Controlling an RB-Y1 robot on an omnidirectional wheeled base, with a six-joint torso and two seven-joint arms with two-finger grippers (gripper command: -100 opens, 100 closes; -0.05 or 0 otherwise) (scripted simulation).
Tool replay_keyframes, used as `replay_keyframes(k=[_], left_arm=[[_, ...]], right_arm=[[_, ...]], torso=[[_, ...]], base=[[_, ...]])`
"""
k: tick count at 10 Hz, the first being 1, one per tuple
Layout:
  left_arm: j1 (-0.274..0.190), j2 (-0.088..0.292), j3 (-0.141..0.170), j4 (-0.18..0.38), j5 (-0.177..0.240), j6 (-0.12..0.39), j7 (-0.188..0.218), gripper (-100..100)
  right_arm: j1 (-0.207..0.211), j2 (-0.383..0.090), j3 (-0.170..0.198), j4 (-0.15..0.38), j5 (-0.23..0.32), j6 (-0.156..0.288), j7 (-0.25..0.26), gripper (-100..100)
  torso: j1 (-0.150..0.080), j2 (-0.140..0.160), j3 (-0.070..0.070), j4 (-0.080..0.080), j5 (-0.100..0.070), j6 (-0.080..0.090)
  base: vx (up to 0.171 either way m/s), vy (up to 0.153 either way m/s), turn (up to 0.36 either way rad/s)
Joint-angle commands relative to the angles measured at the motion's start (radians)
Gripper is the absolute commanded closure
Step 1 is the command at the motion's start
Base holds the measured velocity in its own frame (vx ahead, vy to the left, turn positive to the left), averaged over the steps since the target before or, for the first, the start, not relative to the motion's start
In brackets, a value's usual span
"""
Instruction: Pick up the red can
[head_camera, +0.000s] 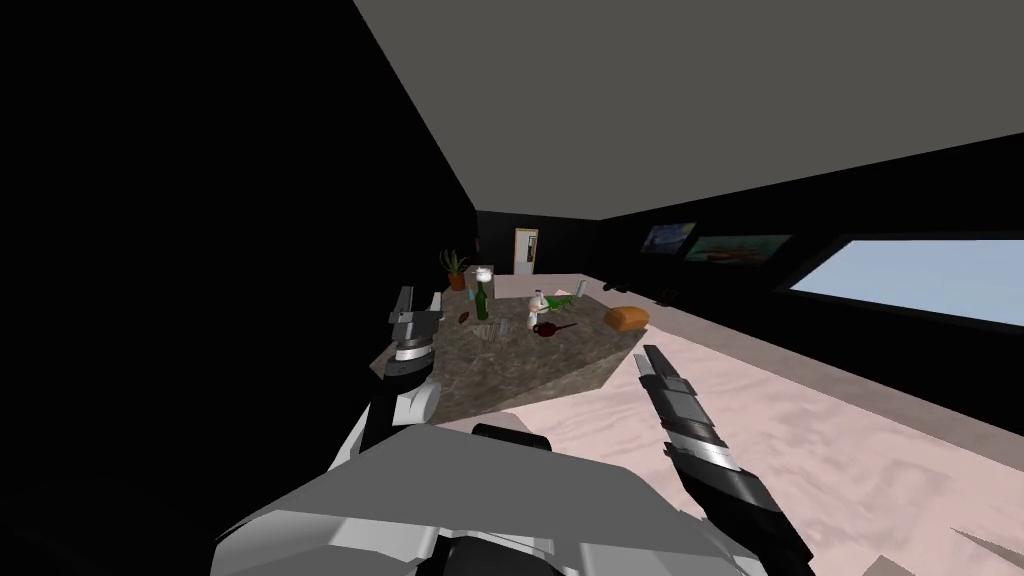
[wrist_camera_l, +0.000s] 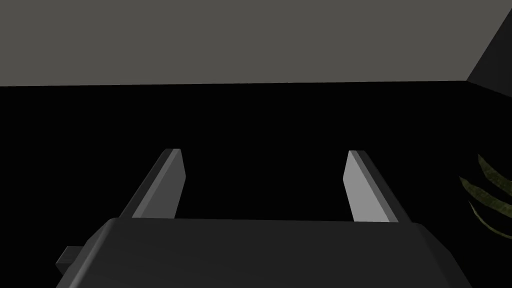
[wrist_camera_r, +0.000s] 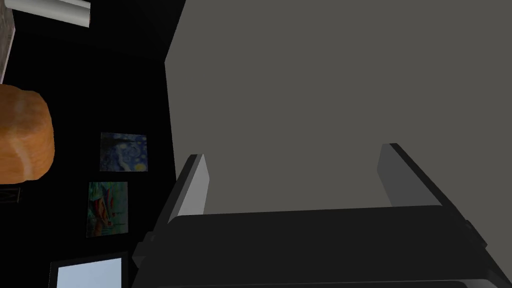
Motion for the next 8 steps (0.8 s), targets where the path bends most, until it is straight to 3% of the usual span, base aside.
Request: replay_keyframes(k=[1,2,3,4,5,6,7,8], left_arm=[[0.0,0.0,0.0,0.0,0.0,0.0,0.0,0],[0.0,0.0,0.0,0.0,0.0,0.0,0.0,0],[0.0,0.0,0.0,0.0,0.0,0.0,0.0,0],[0.0,0.0,0.0,0.0,0.0,0.0,0.0,0],[0.0,0.0,0.0,0.0,0.0,0.0,0.0,0],[0.0,0.0,0.0,0.0,0.0,0.0,0.0,0],[0.0,0.0,0.0,0.0,0.0,0.0,0.0,0],[0.0,0.0,0.0,0.0,0.0,0.0,0.0,0]], right_arm=[[0.05,-0.023,-0.042,0.02,0.025,0.011,0.001,-100],[0.062,-0.023,-0.042,0.02,0.025,0.011,0.001,-100],[0.095,-0.045,-0.08,0.035,0.048,0.023,0.0,-100],[0.115,-0.045,-0.08,0.035,0.048,0.023,0.0,-100],[0.149,-0.068,-0.119,0.051,0.073,0.034,-0.001,-100],[0.17,-0.068,-0.119,0.051,0.073,0.034,-0.001,-100],[0.203,-0.091,-0.157,0.067,0.099,0.046,-0.003,-100],[0.227,-0.091,-0.157,0.067,0.099,0.046,-0.003,-100]], torso=[[0.0,0.0,0.0,0.0,0.0,0.0],[0.0,0.0,0.0,0.0,0.0,-0.001],[0.0,0.0,0.0,0.0,0.0,0.0],[0.0,0.001,0.0,0.0,0.0,-0.001],[0.0,0.0,0.0,0.0,0.0,0.0],[0.0,0.0,0.0,0.0,0.0,-0.001],[0.0,0.0,0.0,0.0,0.0,0.0],[0.0,0.001,0.0,0.0,0.0,-0.001]], base=[[-0.022,-0.03,0.369],[-0.023,-0.033,0.199],[-0.037,-0.035,0.369],[-0.029,-0.041,0.174],[-0.03,-0.035,0.325],[-0.03,-0.04,0.223],[-0.04,-0.038,0.38],[-0.033,-0.043,0.214]])
